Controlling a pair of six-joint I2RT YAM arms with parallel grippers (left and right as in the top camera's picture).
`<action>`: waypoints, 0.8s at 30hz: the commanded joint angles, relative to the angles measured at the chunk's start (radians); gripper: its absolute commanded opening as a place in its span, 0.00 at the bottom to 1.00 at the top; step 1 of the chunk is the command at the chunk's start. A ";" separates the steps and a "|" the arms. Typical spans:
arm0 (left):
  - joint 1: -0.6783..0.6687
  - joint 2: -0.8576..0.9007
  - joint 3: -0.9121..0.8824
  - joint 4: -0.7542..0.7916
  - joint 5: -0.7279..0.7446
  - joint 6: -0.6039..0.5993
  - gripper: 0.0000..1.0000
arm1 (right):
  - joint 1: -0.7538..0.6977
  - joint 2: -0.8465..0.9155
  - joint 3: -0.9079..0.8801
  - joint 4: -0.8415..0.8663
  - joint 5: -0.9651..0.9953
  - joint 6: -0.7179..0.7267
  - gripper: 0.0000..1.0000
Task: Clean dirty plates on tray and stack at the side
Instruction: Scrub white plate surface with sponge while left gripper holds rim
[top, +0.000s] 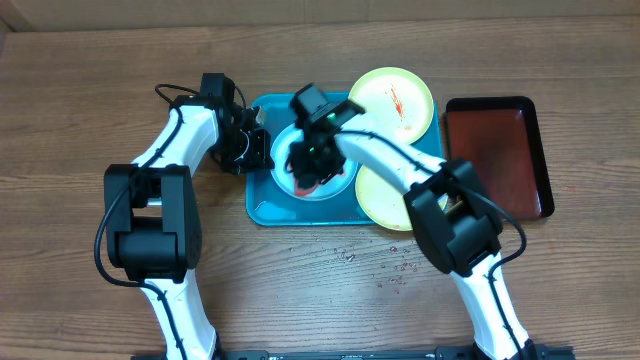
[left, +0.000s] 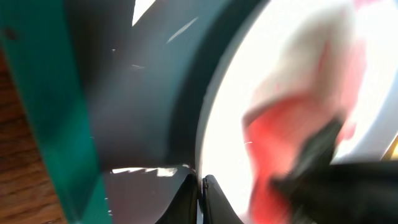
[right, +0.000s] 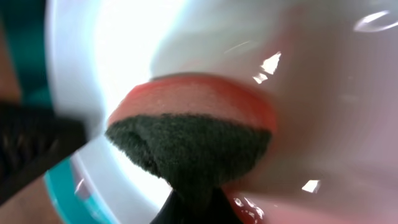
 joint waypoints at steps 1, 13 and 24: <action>-0.005 0.005 0.002 -0.008 -0.008 -0.013 0.04 | -0.122 0.049 0.026 -0.020 0.164 -0.006 0.04; -0.005 0.005 0.002 -0.010 -0.061 -0.015 0.04 | -0.167 0.049 0.156 -0.040 0.241 -0.108 0.04; -0.005 0.005 0.002 -0.022 -0.061 -0.007 0.05 | -0.061 0.050 0.115 0.052 0.247 -0.111 0.04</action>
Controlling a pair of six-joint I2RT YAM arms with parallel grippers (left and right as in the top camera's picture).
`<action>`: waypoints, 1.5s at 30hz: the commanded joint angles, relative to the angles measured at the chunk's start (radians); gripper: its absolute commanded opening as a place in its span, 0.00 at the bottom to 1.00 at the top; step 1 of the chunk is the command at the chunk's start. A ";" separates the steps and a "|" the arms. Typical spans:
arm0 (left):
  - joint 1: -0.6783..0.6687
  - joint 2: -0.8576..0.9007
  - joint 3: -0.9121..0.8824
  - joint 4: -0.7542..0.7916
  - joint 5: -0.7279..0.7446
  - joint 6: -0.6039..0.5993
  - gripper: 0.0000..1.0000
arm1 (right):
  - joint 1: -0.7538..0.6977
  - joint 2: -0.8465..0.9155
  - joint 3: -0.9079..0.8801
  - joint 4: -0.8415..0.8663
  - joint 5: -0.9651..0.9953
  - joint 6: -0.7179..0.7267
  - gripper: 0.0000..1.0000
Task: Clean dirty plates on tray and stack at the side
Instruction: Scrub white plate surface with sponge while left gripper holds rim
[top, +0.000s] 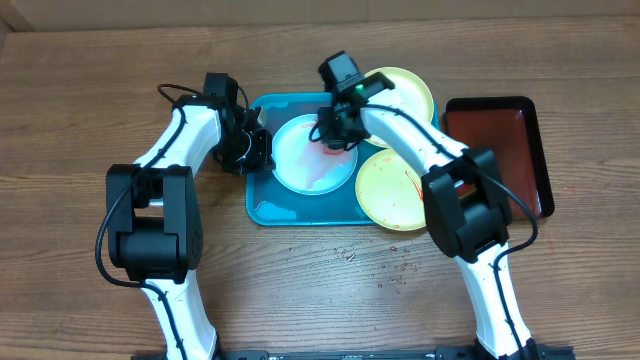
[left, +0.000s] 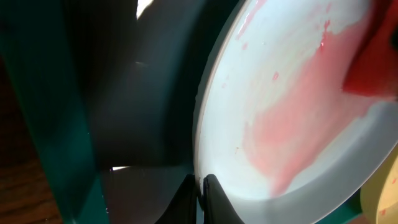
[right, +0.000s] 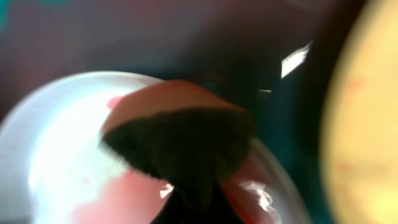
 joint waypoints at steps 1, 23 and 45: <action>0.005 0.005 0.002 -0.019 -0.040 0.013 0.04 | 0.033 0.008 -0.016 0.040 0.018 -0.006 0.04; 0.005 0.005 0.002 -0.024 -0.034 0.016 0.04 | 0.064 0.008 -0.017 -0.048 -0.191 -0.011 0.04; 0.004 0.005 0.002 -0.024 -0.060 0.020 0.04 | 0.027 0.063 0.076 -0.264 -0.036 -0.104 0.04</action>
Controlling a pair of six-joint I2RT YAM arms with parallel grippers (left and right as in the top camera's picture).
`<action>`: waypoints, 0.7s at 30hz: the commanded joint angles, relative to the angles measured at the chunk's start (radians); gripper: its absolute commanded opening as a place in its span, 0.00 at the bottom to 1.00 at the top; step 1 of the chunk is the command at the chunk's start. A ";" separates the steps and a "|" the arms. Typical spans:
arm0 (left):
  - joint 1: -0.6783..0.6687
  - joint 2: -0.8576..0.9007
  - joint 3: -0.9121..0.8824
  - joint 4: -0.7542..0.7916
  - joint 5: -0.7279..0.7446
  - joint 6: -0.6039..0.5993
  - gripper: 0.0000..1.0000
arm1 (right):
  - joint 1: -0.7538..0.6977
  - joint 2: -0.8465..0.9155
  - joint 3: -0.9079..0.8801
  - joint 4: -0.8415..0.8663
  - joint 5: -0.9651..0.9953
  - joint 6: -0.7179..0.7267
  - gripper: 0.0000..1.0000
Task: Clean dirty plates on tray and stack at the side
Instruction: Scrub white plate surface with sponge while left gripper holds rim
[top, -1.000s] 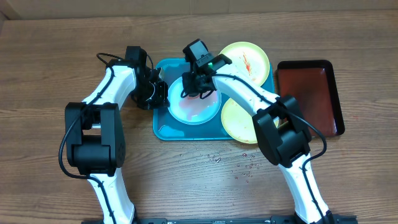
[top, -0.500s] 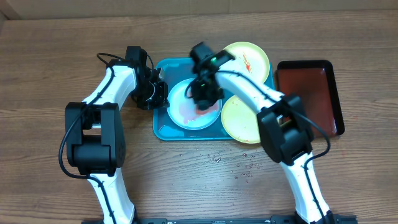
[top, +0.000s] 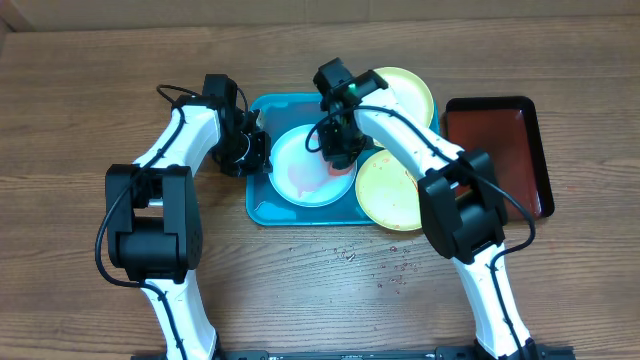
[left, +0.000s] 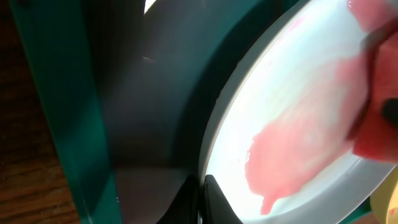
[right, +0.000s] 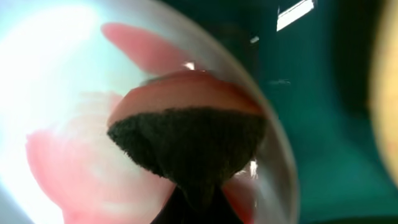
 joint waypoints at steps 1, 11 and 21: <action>0.001 0.005 0.002 -0.002 -0.038 0.019 0.04 | 0.014 0.060 0.025 0.002 -0.021 -0.008 0.04; 0.001 0.005 0.002 -0.002 -0.037 0.018 0.04 | 0.080 0.079 0.029 0.035 -0.285 -0.004 0.04; 0.000 0.005 0.002 0.000 -0.037 0.018 0.04 | 0.132 0.079 0.029 -0.021 -0.406 -0.010 0.04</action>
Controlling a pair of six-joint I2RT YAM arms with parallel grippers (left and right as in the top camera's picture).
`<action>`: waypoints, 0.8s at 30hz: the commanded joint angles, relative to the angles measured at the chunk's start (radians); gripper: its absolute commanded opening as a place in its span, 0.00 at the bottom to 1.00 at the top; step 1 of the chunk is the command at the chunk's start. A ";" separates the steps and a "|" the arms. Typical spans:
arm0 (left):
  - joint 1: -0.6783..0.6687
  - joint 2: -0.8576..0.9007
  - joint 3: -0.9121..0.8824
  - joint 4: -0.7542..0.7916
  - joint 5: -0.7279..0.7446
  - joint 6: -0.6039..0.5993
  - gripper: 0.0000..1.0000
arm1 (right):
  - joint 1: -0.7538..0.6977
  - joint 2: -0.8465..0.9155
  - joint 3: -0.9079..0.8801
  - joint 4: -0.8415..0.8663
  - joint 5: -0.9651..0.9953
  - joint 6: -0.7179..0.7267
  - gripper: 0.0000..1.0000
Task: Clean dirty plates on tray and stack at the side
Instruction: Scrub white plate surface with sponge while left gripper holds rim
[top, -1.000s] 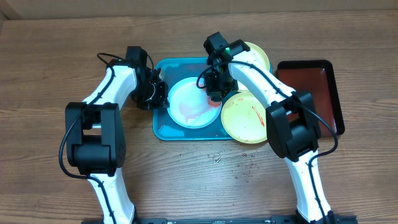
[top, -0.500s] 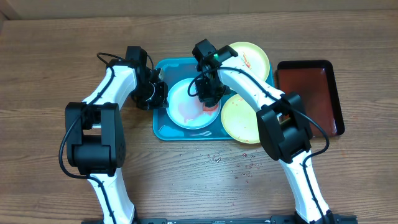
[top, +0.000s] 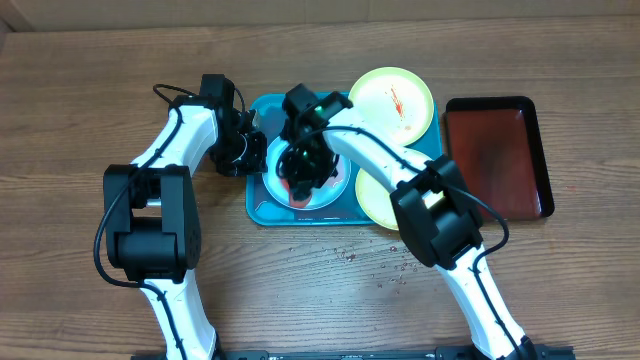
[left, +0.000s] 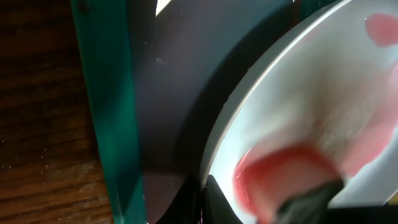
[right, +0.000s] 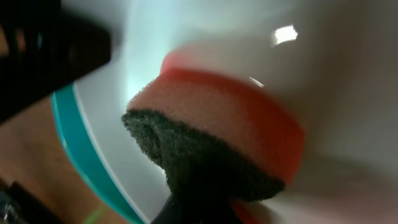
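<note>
A white plate (top: 340, 185) smeared with red lies on the teal tray (top: 262, 205). My left gripper (top: 256, 152) is shut on the plate's left rim (left: 214, 149). My right gripper (top: 302, 172) is shut on a red sponge with a dark scouring side (right: 217, 146), pressed onto the left part of the white plate (right: 348, 74). The sponge (left: 292, 186) also shows blurred in the left wrist view. Two yellow-green plates lie to the right: one with red streaks (top: 392, 100) at the back, one (top: 372, 200) at the tray's right edge.
A dark red tray (top: 497, 155) sits on the wooden table (top: 80, 120) at the right. Small crumbs (top: 395, 270) lie on the table in front of the teal tray.
My right gripper with the sponge has moved from the right side of the white plate to its left part, close to my left gripper. The left gripper still grips the rim.
My left gripper stayed shut on the white plate's rim throughout. The sponge in my right gripper was first on the plate's middle, then at its far right edge, then on its right part, and now on its left. A red smear stays on the plate.
</note>
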 joint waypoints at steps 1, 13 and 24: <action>-0.005 0.005 0.002 0.002 0.003 0.018 0.04 | 0.014 0.026 0.013 -0.032 -0.068 -0.017 0.04; -0.005 0.005 0.002 0.002 -0.008 0.019 0.04 | -0.076 0.025 0.019 -0.134 0.238 -0.060 0.04; -0.005 0.005 0.002 -0.009 -0.034 0.019 0.04 | -0.177 0.025 0.027 -0.060 0.371 0.016 0.04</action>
